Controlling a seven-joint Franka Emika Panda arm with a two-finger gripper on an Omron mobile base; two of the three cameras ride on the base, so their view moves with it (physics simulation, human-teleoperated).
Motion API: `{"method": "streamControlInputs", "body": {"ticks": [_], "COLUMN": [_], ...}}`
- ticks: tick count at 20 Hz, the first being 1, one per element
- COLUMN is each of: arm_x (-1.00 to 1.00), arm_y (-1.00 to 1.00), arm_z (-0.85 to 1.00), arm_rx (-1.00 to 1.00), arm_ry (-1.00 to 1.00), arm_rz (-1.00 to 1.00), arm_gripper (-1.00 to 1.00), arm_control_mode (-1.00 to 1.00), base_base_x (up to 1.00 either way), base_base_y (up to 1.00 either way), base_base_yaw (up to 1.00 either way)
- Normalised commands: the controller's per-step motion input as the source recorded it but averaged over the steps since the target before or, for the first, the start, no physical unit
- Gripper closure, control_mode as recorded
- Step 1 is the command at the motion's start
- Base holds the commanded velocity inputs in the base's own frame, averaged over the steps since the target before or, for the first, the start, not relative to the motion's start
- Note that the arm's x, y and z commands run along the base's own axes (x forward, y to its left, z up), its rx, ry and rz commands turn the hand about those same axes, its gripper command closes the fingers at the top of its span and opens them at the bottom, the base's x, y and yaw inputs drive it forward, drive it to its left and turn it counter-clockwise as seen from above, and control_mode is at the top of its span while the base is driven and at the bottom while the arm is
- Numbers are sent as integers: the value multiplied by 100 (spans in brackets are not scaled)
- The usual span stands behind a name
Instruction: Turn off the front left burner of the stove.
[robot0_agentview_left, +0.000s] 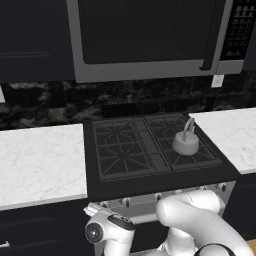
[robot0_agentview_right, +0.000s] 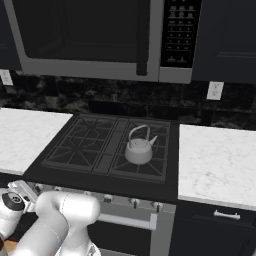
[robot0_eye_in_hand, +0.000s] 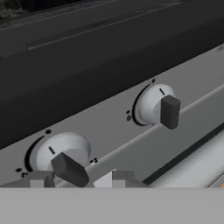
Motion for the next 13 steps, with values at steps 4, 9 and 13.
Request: {"method": "streamControlInputs", "body": {"ticks": [4,9,13], "arm_x": [30,-9,0], "arm_y": [-57,-22,0], "arm_z": [0,-3,0], "arm_rx": [51,13,0], "arm_ry": [-20,-2,0], "arm_rz": [-52,-13,0], "arm_gripper": [100,100,100], "arm_control_mode": [-100,-100,-100], "base_base_x": [0,0,0], "base_base_y": [0,0,0], "base_base_yaw": [0,0,0]}}
